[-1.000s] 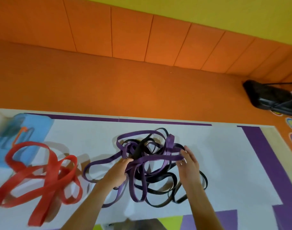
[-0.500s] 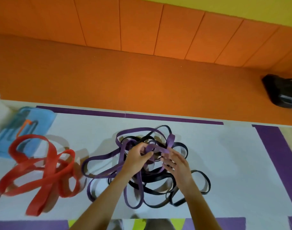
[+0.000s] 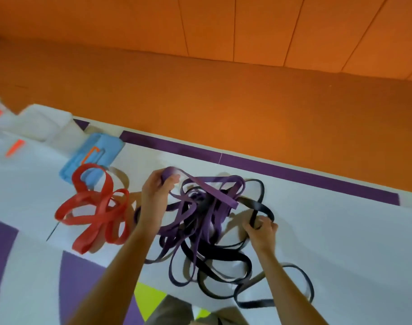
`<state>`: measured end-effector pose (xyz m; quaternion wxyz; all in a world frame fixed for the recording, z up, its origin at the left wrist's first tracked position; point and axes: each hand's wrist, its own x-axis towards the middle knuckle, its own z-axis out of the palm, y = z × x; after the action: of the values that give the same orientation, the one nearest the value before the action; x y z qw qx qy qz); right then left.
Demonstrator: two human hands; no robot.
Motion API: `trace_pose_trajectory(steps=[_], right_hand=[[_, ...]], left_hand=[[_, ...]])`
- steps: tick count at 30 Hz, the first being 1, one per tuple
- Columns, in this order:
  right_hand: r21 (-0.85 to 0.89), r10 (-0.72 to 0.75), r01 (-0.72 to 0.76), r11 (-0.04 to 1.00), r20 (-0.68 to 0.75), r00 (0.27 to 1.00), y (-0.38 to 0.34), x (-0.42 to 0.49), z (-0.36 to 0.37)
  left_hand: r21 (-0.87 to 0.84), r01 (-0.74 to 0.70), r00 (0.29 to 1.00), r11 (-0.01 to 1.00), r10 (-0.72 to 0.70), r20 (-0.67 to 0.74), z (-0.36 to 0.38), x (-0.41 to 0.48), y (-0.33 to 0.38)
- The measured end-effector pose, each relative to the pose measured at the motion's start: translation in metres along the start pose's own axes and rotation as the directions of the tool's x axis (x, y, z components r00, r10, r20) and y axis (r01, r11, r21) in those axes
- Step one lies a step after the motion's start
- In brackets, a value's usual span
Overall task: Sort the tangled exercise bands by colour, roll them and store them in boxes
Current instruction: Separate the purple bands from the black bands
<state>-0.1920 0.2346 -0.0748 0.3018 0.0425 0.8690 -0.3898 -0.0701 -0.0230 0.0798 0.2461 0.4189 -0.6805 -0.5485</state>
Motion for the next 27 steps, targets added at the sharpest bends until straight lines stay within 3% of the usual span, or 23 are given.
trace_pose_trajectory(steps=[3, 5, 7, 11, 17, 20, 24, 27], right_hand=[[-0.266, 0.021, -0.003, 0.964, 0.062, 0.998, -0.012, -0.003, 0.015], [-0.509, -0.051, 0.102, 0.855, 0.114, 0.992, -0.012, -0.006, 0.020], [-0.616, -0.110, 0.185, 0.766, 0.157, 0.981, -0.007, -0.005, 0.019], [-0.573, -0.112, 0.190, 0.797, 0.169, 0.979, -0.004, 0.000, 0.009], [-0.535, -0.019, 0.045, 0.843, 0.055, 0.998, 0.008, -0.018, -0.014], [-0.550, 0.044, -0.049, 0.834, -0.023, 0.999, 0.019, -0.032, -0.025], [-0.627, -0.033, 0.004, 0.779, -0.035, 0.999, 0.025, -0.049, -0.024], [-0.656, -0.163, 0.084, 0.750, -0.060, 0.985, 0.014, -0.047, -0.018]], left_hand=[[0.025, 0.004, 0.996, 1.000, -0.002, -0.084, -0.009, -0.008, -0.007], [0.055, 0.004, 0.995, 0.999, 0.002, -0.102, -0.016, -0.010, -0.013], [0.144, -0.022, 0.994, 0.989, 0.037, -0.104, -0.022, -0.010, -0.017], [0.216, -0.032, 0.976, 0.976, 0.077, -0.202, -0.030, 0.004, -0.030], [0.063, 0.096, 0.941, 0.993, -0.070, -0.332, -0.038, 0.040, -0.067], [0.048, 0.212, 0.932, 0.976, -0.187, -0.311, -0.053, 0.061, -0.091], [0.292, 0.156, 0.982, 0.944, -0.115, -0.151, -0.060, 0.071, -0.118], [0.367, 0.054, 0.998, 0.929, -0.040, -0.045, -0.051, 0.074, -0.128]])
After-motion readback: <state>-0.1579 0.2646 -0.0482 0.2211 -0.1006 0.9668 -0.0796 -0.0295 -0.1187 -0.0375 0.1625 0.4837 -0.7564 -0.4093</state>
